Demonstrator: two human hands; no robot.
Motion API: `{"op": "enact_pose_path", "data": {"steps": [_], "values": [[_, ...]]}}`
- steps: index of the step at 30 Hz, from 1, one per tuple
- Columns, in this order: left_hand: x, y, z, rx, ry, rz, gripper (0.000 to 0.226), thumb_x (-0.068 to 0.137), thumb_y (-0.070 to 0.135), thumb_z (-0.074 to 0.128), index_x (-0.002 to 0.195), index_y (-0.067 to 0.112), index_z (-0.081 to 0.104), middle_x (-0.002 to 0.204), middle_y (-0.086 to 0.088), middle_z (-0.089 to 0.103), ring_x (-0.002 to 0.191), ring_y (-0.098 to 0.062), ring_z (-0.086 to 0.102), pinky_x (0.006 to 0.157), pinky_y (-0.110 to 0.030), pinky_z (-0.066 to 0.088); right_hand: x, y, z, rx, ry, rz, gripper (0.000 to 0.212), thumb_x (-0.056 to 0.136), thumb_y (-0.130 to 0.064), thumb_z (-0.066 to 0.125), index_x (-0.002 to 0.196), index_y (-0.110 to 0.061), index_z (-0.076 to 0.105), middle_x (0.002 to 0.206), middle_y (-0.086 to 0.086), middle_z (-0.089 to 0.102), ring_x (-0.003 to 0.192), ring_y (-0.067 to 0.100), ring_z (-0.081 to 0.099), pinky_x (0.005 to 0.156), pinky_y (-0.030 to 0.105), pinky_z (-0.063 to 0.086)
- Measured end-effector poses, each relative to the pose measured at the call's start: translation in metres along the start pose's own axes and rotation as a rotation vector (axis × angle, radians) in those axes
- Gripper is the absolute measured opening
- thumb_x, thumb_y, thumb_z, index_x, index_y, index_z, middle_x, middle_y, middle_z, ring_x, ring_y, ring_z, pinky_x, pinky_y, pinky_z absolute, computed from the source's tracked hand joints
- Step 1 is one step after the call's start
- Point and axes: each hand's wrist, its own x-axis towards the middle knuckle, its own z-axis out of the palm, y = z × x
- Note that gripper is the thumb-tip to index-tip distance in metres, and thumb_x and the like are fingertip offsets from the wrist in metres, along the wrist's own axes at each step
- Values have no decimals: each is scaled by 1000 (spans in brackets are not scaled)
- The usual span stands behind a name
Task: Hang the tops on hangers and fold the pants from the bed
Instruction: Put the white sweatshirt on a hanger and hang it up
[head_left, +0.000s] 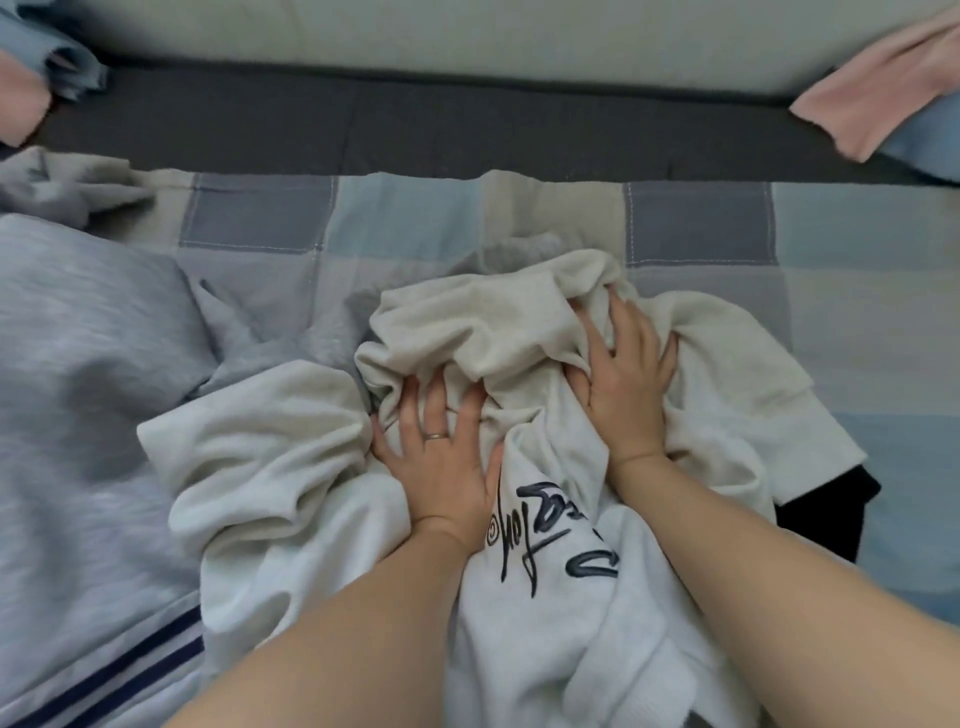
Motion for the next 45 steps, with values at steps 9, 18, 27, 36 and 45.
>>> {"op": "enact_pose_path", "data": {"steps": [9,18,27,36,45], "values": [[-6,3,-25,-155,127,79,50,85,39,37,107,13,74,116,-5,71,109,-35,64,94,-64,39,-46,-4,-33,-48,-125,49,57,103,-39,39,157,-34,23,165,-4,19,151,23,14,120,51,11],[-170,-18,-90,-576,-158,-16,53,84,29,46,128,8,68,133,-15,62,123,-37,53,104,-38,34,-227,-39,-116,360,-212,185,57,94,-17,39,150,-23,44,152,12,44,149,26,26,117,39,25],[-383,-56,-180,-702,-427,-196,32,94,16,63,125,16,70,122,2,61,118,-21,54,103,-29,39,-391,-115,-183,619,-354,360,50,98,-2,42,146,-17,51,149,1,49,142,18,39,119,39,29],[-495,-99,-252,-537,-723,-179,18,95,35,63,103,30,77,99,10,67,99,-16,60,85,-35,46,-520,-144,-241,470,-600,409,53,100,-7,43,152,-22,42,158,0,39,150,19,25,122,36,19],[-520,-108,-284,-423,-946,-200,28,89,54,63,106,33,71,124,9,60,117,-15,56,98,-41,43,-571,-154,-277,219,-962,355,37,95,-56,42,122,-46,64,127,-12,61,129,16,44,103,42,32]]}}
